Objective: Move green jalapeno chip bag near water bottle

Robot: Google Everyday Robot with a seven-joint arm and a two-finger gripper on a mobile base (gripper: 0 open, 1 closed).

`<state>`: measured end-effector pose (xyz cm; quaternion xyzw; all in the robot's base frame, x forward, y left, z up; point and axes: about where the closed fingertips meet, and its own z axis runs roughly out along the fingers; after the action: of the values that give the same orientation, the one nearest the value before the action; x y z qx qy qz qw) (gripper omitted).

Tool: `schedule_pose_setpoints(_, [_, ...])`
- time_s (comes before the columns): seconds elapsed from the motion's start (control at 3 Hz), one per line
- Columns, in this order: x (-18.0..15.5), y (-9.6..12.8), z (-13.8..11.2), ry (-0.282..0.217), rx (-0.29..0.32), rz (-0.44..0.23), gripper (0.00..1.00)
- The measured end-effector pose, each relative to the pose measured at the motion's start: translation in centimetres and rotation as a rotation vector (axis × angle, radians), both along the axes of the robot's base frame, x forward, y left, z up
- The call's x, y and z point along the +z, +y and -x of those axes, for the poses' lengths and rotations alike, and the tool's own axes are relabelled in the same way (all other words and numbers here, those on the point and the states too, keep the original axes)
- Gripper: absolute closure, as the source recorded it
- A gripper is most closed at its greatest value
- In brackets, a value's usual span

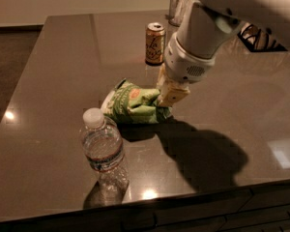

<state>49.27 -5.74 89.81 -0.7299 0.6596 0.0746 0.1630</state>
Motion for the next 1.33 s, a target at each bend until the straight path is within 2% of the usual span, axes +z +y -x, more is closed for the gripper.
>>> schedule_pose_setpoints(0.33, [0.0,-0.4,2.7,0.029,0.043,-0.031,1.00])
schedule_pose_setpoints(1.0, [-0.3,-0.4,5.8,0.068,0.081,-0.067,1.00])
schedule_pose_setpoints(1.33, [-0.7,-0.6,6.3,0.081,0.081,-0.066,0.82])
